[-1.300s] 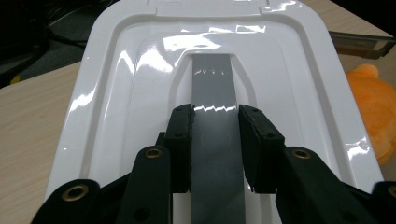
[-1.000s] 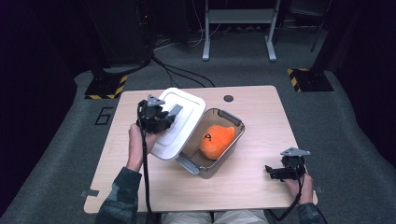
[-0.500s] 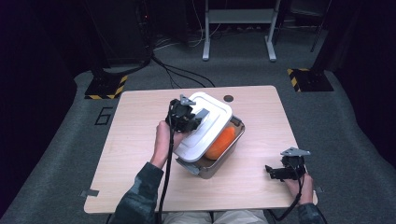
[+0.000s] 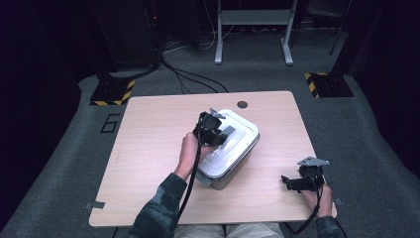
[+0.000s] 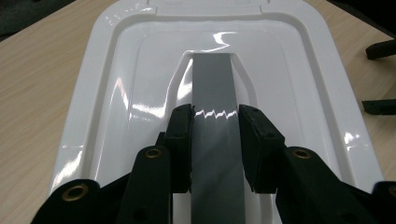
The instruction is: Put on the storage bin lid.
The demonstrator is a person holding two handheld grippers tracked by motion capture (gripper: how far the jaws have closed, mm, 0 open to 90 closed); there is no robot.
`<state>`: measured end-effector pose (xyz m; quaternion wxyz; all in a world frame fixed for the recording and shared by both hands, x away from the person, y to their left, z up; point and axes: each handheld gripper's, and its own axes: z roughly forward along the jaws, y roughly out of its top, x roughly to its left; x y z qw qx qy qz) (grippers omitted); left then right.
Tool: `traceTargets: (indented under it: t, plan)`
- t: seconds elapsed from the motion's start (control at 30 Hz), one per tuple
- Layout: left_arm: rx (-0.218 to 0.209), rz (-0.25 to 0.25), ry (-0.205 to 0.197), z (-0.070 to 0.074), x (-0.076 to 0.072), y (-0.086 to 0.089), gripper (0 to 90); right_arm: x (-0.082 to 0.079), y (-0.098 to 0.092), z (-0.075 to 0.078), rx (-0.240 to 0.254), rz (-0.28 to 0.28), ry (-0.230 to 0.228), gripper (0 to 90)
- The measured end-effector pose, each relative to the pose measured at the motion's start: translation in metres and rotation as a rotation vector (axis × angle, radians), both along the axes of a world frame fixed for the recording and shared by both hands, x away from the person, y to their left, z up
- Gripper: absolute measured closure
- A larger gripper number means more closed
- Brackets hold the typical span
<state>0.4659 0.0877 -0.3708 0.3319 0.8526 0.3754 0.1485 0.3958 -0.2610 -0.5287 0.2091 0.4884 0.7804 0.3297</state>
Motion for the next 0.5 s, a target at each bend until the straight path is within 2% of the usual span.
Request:
traceTargets:
  t: [0.23, 0.5]
  plan:
    - [-0.008, -0.001, 0.010, -0.0040, -0.0019, -0.0046, 66.0, -0.0001, 0.0000, 0.0001, -0.001, -0.001, 0.001, 0.9]
    - [-0.006, 0.006, -0.008, -0.0066, -0.0087, -0.0066, 65.9, -0.0001, -0.0001, 0.0001, 0.001, -0.001, 0.000, 1.0]
